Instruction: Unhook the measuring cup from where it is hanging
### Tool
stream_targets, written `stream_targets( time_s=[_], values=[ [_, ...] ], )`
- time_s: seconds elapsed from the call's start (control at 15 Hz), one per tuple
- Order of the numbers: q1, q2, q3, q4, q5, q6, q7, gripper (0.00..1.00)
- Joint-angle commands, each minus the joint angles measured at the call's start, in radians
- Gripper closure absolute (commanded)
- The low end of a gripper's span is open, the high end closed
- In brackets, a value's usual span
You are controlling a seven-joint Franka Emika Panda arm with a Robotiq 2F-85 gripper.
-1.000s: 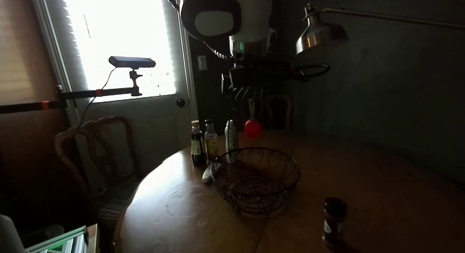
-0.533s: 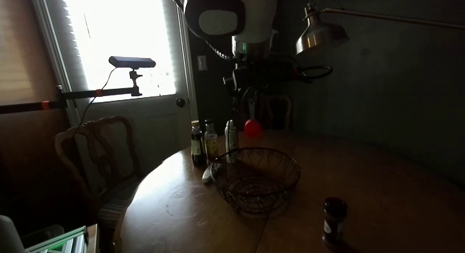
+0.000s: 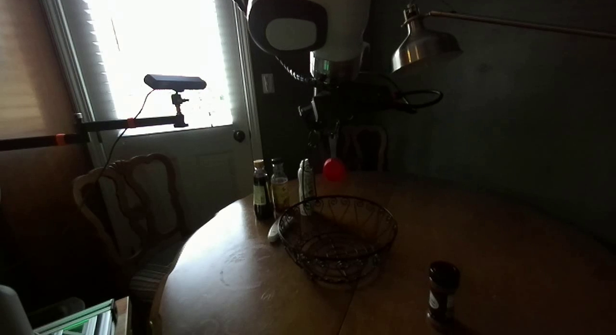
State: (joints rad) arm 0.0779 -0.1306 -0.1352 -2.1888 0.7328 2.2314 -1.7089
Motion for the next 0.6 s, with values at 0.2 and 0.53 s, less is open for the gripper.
stream_targets(
  time_s=[0.2,0.53],
  values=[
    [-0.032,0.023,0.021,0.028,0.048,-0.029,-0.058,0.65],
    [-0.044,0.035,0.021,0.042,0.033,-0.074,-0.1,0.65]
  ],
)
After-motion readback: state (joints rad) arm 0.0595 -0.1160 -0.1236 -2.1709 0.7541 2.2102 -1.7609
